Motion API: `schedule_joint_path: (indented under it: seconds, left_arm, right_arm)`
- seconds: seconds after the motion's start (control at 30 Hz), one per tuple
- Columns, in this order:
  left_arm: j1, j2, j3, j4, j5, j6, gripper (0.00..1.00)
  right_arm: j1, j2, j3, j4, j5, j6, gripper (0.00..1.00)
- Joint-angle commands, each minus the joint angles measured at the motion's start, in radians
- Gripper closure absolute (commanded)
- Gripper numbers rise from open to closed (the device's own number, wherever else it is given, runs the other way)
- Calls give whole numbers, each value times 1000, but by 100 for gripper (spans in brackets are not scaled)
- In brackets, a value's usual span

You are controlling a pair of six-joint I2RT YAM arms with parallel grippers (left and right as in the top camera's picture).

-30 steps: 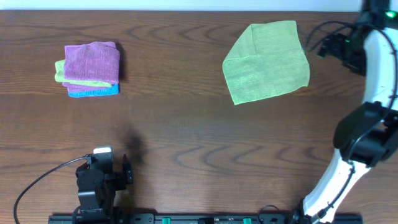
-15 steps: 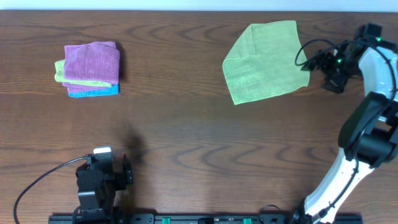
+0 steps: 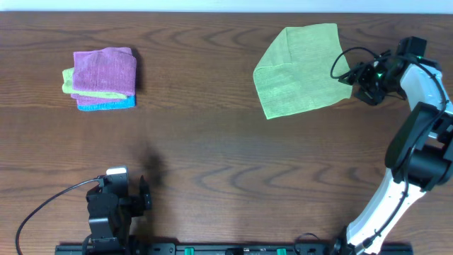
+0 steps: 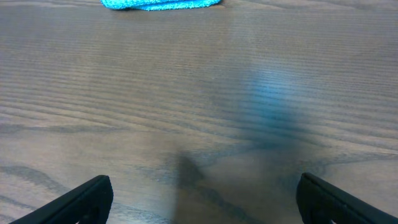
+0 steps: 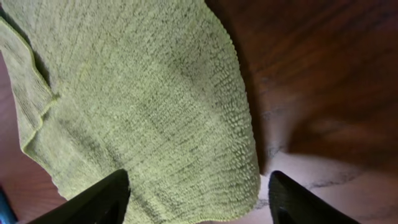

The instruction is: Fold the cloth

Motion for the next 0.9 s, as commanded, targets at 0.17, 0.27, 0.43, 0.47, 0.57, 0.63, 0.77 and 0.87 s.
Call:
schedule_joint_path:
  seconds: [0.17,0.27,0.43,0.47,0.57,0.63,0.77,0.87]
  left_arm:
    - [-4,-6,-20,-13,-17,7,5]
    - [-4,-6,-20,-13,-17,7,5]
    - [-4,-6,-20,-13,-17,7,5]
    - [-4,-6,-20,-13,-17,7,5]
    - [-4,-6,-20,-13,-17,7,5]
    - [-4,-6,-20,-13,-17,7,4]
    - [-4,-6,-20,-13,-17,7,5]
    - [-4,-6,-20,-13,-17,7,5]
  right_arm:
    - [-8,9,-11,37,-17,49,34]
    - [-8,9,-12,37,3,65,34]
    - [-7,9,-12,39,21,72,34]
    - [-8,9,-12,39,25,76,34]
    - [-7,9,-12,41,37,79,34]
    - [-7,9,-12,40,48,86,33]
    - [-7,9,-12,43,55,93,34]
    - [-3,12,-13,47,59,93,34]
